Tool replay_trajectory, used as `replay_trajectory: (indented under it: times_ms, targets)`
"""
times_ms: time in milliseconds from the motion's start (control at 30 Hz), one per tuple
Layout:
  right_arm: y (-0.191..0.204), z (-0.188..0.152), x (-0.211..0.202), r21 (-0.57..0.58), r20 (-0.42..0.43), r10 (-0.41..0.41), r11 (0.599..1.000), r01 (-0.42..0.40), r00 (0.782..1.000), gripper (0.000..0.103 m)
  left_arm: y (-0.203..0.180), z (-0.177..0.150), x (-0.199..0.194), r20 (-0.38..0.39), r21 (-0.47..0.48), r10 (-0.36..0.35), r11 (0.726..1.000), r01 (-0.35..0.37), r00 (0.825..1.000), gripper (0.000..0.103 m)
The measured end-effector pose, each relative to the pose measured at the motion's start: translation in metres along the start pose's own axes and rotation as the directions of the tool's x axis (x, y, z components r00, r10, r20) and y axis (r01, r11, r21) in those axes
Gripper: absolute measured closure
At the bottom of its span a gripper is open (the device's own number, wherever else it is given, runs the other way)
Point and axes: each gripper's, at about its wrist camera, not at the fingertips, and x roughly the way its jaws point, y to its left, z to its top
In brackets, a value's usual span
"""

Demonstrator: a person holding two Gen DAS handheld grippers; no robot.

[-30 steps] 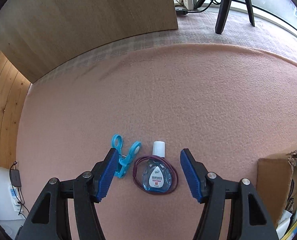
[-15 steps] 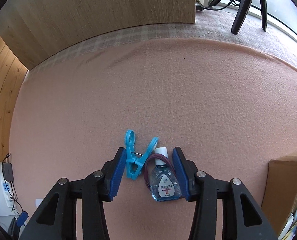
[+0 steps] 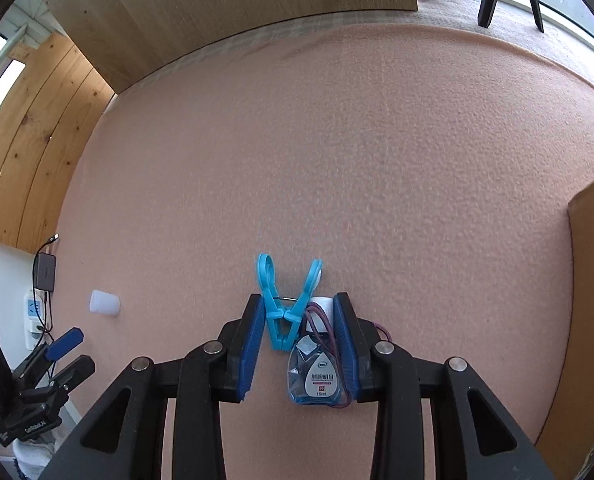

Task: Organize objects
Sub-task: 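Move the right gripper to the blue clothespin beside the mouthwash bottle, then close the right gripper on the blue clothespin while the left grasps the white cap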

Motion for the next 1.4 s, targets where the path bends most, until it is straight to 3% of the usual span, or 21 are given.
replay_trajectory:
  times_ms: [200, 300, 333, 400, 600, 700, 967, 1167, 1233, 1400]
  targets:
    - [-0.008, -0.041, -0.014, -0.051, 0.018, -0.012, 0.999, 0.013, 1.0, 0.07, -0.011, 0.004, 0.008, -0.016, 0.029, 0.0, 1.0, 0.0, 1.0, 0.025]
    - [-0.016, -0.048, -0.023, -0.04, 0.017, -0.087, 0.995, 0.088, 0.996, 0.044, -0.015, 0.005, 0.009, -0.019, 0.041, 0.002, 0.999, -0.001, 1.0, 0.025]
    - [-0.02, -0.049, -0.028, -0.033, 0.036, -0.115, 0.993, 0.116, 0.993, 0.043, -0.016, 0.005, 0.009, -0.018, 0.042, 0.001, 0.999, -0.001, 1.0, 0.025]
    - [-0.03, -0.051, -0.04, -0.003, 0.067, -0.111, 0.994, 0.111, 0.992, 0.043, -0.018, 0.006, 0.011, -0.016, 0.045, 0.004, 0.999, -0.004, 1.0, 0.025]
    - [-0.024, -0.041, -0.052, 0.022, 0.12, 0.042, 0.999, -0.045, 0.992, 0.044, -0.019, 0.009, 0.016, -0.017, 0.058, 0.022, 0.998, -0.021, 1.0, 0.025]
    - [-0.008, -0.034, -0.044, -0.017, 0.093, 0.077, 0.997, -0.076, 0.993, 0.052, -0.018, 0.009, 0.016, -0.012, 0.061, 0.023, 0.998, -0.023, 1.0, 0.025]
    - [0.017, -0.025, -0.006, -0.053, -0.001, 0.052, 0.997, -0.052, 0.999, 0.052, -0.01, 0.007, 0.01, 0.004, 0.05, 0.027, 0.998, -0.027, 1.0, 0.025]
    - [0.02, -0.028, 0.006, 0.021, -0.036, 0.144, 0.989, -0.143, 0.989, 0.055, -0.006, 0.009, 0.01, 0.019, 0.046, 0.016, 0.999, -0.017, 1.0, 0.026]
    - [0.024, -0.033, 0.009, 0.036, -0.055, 0.178, 0.984, -0.177, 0.982, 0.064, -0.007, 0.01, 0.013, 0.022, 0.049, 0.014, 0.999, -0.015, 1.0, 0.027]
    - [0.045, -0.046, 0.008, -0.057, -0.015, 0.059, 0.997, -0.06, 0.998, 0.071, -0.013, 0.016, 0.022, 0.025, 0.071, 0.024, 0.997, -0.026, 0.999, 0.036]
